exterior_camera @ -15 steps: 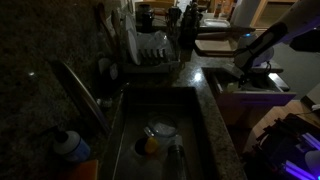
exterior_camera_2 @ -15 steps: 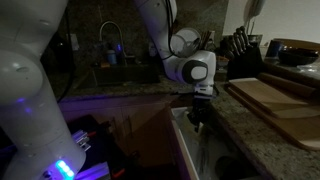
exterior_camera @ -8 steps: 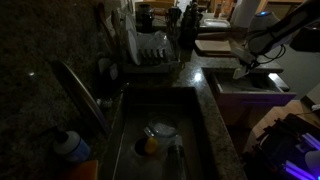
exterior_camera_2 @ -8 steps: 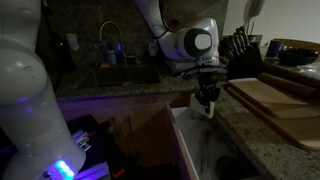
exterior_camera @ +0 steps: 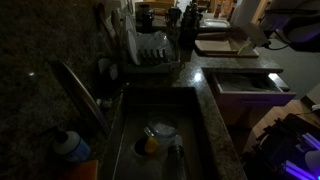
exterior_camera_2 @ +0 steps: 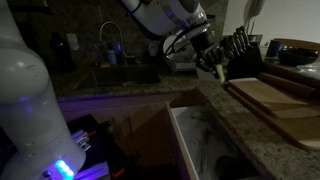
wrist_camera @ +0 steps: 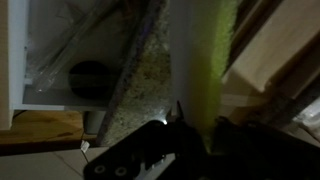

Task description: Take the kitchen sponge out of the drawer and put it on the side of the sink

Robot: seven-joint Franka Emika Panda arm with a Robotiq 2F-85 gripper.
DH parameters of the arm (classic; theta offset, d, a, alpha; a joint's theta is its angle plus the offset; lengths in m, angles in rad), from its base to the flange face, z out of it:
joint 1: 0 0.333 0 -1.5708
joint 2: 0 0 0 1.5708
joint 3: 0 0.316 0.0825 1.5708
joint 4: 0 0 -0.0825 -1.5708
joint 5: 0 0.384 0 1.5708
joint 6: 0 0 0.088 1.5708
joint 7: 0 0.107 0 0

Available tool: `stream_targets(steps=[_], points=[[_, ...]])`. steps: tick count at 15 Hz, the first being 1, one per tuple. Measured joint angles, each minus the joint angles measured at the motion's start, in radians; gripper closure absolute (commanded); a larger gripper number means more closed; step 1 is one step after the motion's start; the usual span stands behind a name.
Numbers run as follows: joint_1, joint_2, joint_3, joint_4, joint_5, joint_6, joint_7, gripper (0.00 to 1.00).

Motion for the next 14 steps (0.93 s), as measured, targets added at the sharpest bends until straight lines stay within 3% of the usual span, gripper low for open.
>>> stream_targets(steps=[2,3,4,7,8,10,11,14], points=[[-0.069,-0.087,0.118,-0.019,-0.145,-0.009,0.148,0.97],[-0.086,-0.126,0.166,-0.047,-0.160,-0.008,0.168,0.86],[-0.090,-0.157,0.201,-0.082,-0.134,0.002,0.147,0.86],[-0.092,-0.194,0.229,-0.137,-0.099,0.016,0.111,0.86],[-0.094,-0.194,0.229,-0.139,-0.099,0.018,0.109,0.97],[-0.106,-0.194,0.238,-0.139,-0.096,0.018,0.107,0.97],[-0.129,-0.194,0.264,-0.135,-0.111,0.006,0.132,0.97],[-0.168,-0.194,0.366,-0.090,-0.300,-0.066,0.368,0.97]])
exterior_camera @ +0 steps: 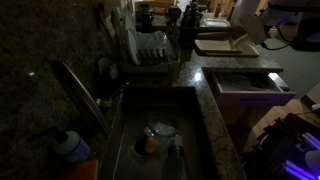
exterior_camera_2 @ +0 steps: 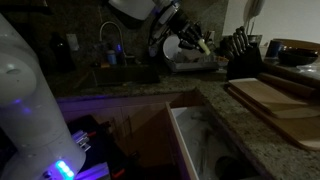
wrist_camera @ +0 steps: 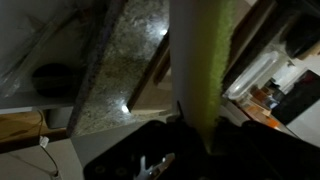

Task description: Take the kitchen sponge out of the drawer and put it on the side of the sink

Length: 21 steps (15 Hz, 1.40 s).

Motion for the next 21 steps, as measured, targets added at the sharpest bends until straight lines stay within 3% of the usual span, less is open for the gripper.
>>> stream_targets(steps=[2,4,10,11,13,15,16,21], points=[[0.005,0.002,0.085,0.033,-0.143,-0.039,0.150,0.97],[0.016,0.003,0.137,0.067,-0.164,-0.015,0.108,0.97],[0.012,0.094,0.104,0.087,-0.192,0.390,0.101,0.97],[0.006,0.123,0.091,0.087,-0.209,0.465,0.101,0.86],[0.001,0.188,0.068,0.088,-0.241,0.573,0.101,0.86],[0.001,0.225,0.064,0.095,-0.244,0.599,0.100,0.86],[0.001,0.230,0.064,0.098,-0.244,0.600,0.100,0.97],[0.018,0.250,0.078,0.112,-0.242,0.605,0.100,0.97]])
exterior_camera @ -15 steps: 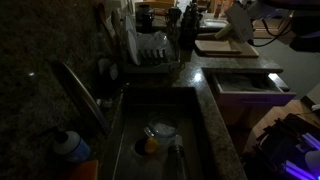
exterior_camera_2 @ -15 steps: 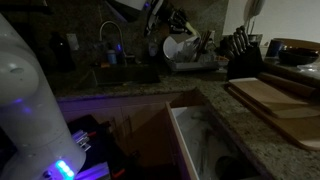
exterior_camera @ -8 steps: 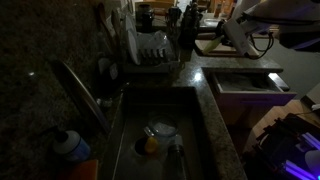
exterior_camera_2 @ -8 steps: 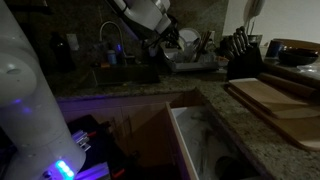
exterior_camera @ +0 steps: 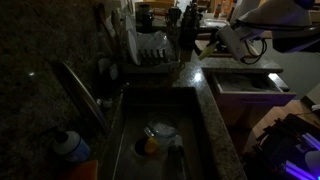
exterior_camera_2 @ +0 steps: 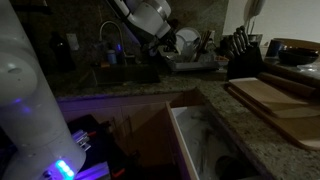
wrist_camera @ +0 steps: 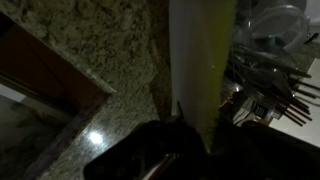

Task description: Take the kitchen sponge out of the drawer and put it on the side of the sink

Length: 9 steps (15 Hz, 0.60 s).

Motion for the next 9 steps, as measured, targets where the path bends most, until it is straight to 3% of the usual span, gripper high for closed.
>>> stream_targets(steps=[5,9], points=[[0.072,0.138,0.064,0.065,0.000,0.041,-0.039,0.97],[0.078,0.268,0.096,0.033,0.043,0.064,-0.184,0.97]])
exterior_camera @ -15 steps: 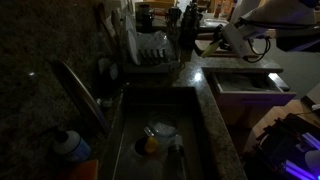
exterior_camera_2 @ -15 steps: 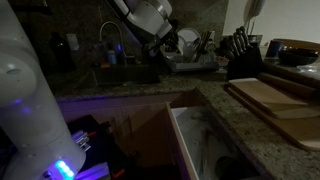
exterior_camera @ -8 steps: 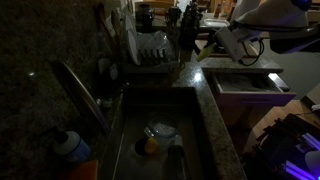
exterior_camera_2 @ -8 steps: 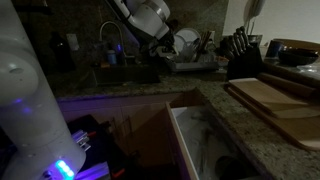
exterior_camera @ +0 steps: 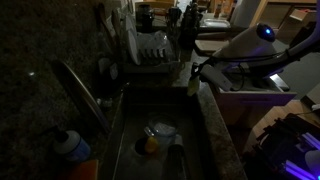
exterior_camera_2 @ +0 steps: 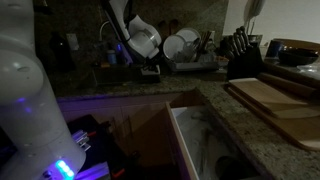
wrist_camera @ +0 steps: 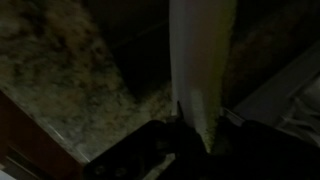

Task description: Take the kitchen sponge out of the drawer and put it on the side of the sink

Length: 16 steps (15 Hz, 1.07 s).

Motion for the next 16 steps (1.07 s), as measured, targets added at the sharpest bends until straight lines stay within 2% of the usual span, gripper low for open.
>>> stream_targets(steps=[1,2,5,6,11,16], points=[[-0.004,0.026,0.007,-0.026,0.022,-0.004,-0.043,0.97],[-0.010,0.044,0.015,-0.057,0.047,-0.019,-0.089,0.86],[-0.021,0.029,0.041,-0.090,0.101,-0.072,-0.168,0.86],[-0.021,0.024,0.045,-0.094,0.101,-0.082,-0.168,0.97],[-0.017,0.008,0.047,-0.092,0.110,-0.089,-0.164,0.97],[-0.017,-0.067,0.075,-0.145,0.215,-0.131,-0.173,0.97]])
